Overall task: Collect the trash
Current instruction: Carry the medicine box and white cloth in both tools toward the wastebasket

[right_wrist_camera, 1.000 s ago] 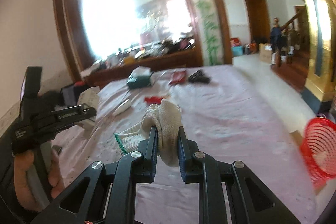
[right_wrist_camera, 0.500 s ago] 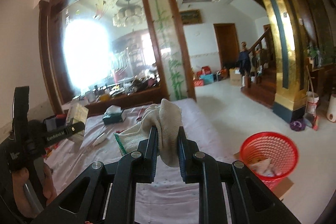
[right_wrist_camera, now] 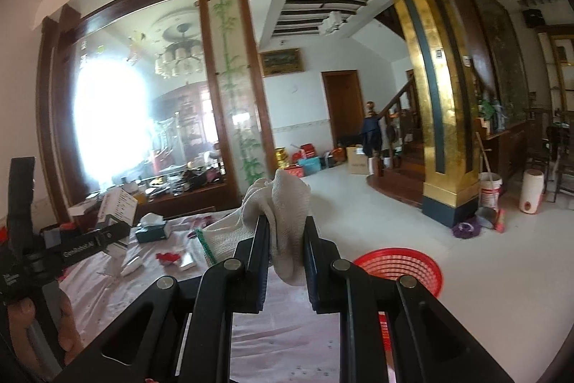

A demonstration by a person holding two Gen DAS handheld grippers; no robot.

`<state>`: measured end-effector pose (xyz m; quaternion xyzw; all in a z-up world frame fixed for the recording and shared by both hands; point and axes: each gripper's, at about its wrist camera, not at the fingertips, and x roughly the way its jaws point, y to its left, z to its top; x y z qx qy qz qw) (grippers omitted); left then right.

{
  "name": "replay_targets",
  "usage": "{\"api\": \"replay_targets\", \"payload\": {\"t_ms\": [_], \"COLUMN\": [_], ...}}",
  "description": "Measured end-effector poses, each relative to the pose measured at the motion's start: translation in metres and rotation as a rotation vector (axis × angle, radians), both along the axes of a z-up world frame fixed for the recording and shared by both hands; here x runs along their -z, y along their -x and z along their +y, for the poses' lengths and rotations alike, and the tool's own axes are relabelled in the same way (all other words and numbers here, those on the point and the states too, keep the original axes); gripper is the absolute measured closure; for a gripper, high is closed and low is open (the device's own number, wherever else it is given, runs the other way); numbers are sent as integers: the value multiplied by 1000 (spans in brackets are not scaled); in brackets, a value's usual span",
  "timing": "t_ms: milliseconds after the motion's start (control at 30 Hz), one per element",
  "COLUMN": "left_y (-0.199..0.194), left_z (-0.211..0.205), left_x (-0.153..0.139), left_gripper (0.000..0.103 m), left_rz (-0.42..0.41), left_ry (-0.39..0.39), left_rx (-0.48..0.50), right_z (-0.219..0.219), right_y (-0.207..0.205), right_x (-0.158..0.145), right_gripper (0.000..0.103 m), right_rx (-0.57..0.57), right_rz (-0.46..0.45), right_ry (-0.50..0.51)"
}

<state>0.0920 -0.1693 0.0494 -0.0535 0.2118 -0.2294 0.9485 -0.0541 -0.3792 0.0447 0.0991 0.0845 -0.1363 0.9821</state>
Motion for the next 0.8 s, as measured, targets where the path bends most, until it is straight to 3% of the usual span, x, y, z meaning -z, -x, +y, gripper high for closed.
{"api": "replay_targets", "payload": {"t_ms": [333,800], "left_y": [7,14], "left_z": [-49,-124], "left_x": [0,20], "left_gripper": [70,70], "left_rz": [-18,12], "left_ry": [-9,-39], "left_rx": [128,295], "right_z": [-34,-75], "right_y": [16,32], "right_x": [2,14], "right_gripper": [85,85], "right_rx": [114,186], "right_rz": [18,43], "right_ry": [-5,-40]}}
